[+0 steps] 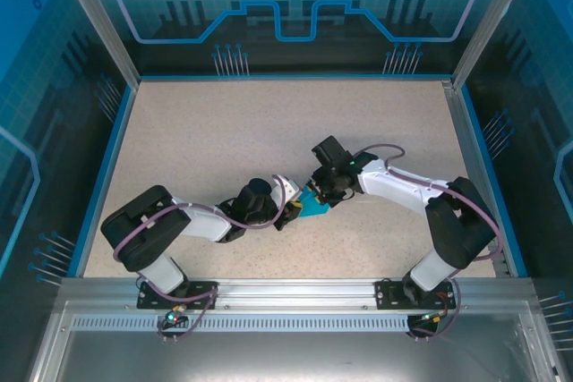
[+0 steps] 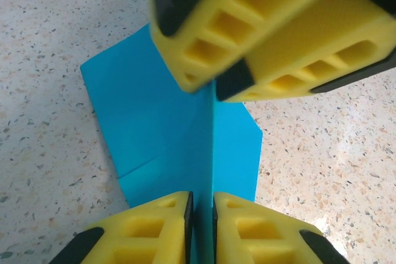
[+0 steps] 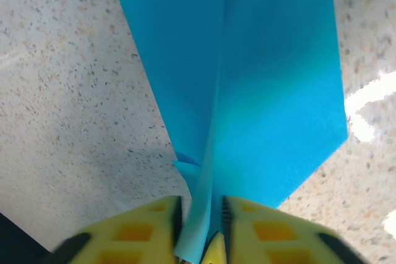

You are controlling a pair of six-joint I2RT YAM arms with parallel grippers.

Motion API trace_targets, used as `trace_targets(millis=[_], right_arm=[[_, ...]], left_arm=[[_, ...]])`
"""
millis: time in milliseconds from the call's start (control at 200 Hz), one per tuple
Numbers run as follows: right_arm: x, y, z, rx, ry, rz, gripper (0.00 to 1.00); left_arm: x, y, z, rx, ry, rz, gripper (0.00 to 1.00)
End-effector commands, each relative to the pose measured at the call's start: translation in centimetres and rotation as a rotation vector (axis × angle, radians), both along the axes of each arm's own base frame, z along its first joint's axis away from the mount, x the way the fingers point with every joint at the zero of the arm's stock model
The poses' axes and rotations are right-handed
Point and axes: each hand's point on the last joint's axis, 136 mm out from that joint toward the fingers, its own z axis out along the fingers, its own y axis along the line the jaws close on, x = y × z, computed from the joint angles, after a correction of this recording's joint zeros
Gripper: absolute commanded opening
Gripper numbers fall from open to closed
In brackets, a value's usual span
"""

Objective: Fold a paper plane with a square sheet of paper (pick it up from the middle)
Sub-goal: Fourth fold the wing at the center of the table.

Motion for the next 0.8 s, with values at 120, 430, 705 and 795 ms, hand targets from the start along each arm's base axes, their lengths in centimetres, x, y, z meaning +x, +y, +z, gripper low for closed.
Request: trace_targets(millis=[120,430,705,795], right_arm=[[1.5,-1.0,3.2,0.039,-0.181,0.211,0.61],[0.2,-1.6,3.2,0.048,-0.432,0.533,0.74],[-1.6,-1.5,1.4,0.095,-0.493,0.65,0.73],[-1.8,-1.6,0.5,0.083,-0.472,0.663,0.71]], left_arm=[[-1.1,-0.7,-0.6,-0.05,0.091,-0.02,0.17],[-1.4,-0.7,-0.3,-0.147,0.278,0.092,0.15],[-1.7,-1.5,0.4,-0.242,0.44,0.146,0.13],[-1.7,-1.6,0.3,-0.249,0.481,0.164,0.13]])
